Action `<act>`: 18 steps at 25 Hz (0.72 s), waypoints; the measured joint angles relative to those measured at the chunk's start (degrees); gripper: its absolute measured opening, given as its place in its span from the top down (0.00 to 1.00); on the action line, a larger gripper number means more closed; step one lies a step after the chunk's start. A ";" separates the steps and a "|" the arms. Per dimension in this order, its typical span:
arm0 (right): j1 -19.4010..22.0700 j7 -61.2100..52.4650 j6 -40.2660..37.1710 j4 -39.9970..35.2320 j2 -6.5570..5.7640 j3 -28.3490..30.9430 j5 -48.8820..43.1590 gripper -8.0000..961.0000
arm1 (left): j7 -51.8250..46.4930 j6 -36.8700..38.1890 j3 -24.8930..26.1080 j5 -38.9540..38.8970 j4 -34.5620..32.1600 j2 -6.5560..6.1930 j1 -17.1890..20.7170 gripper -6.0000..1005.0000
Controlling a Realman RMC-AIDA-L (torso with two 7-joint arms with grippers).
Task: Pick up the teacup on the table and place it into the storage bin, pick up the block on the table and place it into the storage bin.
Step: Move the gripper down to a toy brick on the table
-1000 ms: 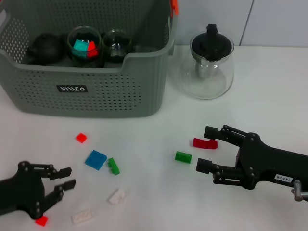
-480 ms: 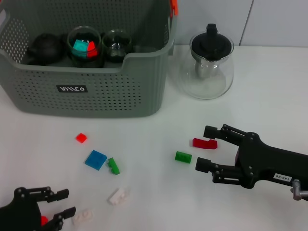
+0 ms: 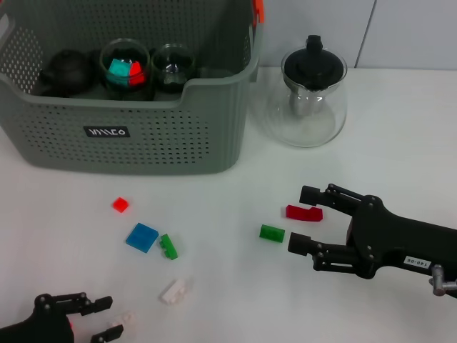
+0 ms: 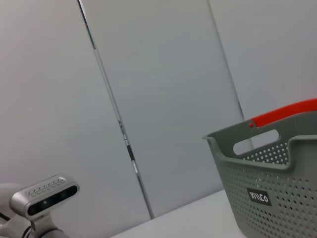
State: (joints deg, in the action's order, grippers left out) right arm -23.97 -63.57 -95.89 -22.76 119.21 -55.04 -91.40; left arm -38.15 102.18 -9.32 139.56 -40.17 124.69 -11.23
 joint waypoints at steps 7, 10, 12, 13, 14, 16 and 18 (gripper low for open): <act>0.11 -0.03 0.06 0.00 -0.18 0.02 0.00 0.02 | 1.12 -1.72 0.00 0.00 1.00 0.04 -0.02 0.60; 0.13 -0.05 0.10 0.00 -0.20 0.03 0.00 0.02 | 1.16 -3.28 0.00 0.06 1.64 0.02 -0.14 0.56; 0.14 -0.06 0.10 0.00 -0.22 0.02 0.00 0.02 | 1.29 -4.48 0.00 0.08 2.35 0.02 -0.25 0.52; 0.14 -0.06 0.10 0.00 -0.24 0.03 0.00 0.02 | 1.34 -4.90 -0.03 0.09 2.64 0.00 -0.32 0.49; 0.14 -0.07 0.10 0.00 -0.26 0.03 0.00 0.02 | 1.38 -5.19 -0.09 0.09 2.83 -0.01 -0.35 0.47; 0.11 -0.07 0.10 0.00 -0.30 0.03 0.00 0.02 | 1.59 -5.74 -0.26 0.10 3.20 -0.06 -0.42 0.47; 0.08 -0.07 0.10 0.00 -0.30 0.03 0.00 0.02 | 2.20 -5.83 -0.38 0.10 3.26 -0.06 -0.38 0.48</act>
State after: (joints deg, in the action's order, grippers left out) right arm -23.89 -63.63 -95.79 -22.76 118.91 -55.02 -91.40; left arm -35.95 96.36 -9.70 139.66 -36.92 124.63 -11.61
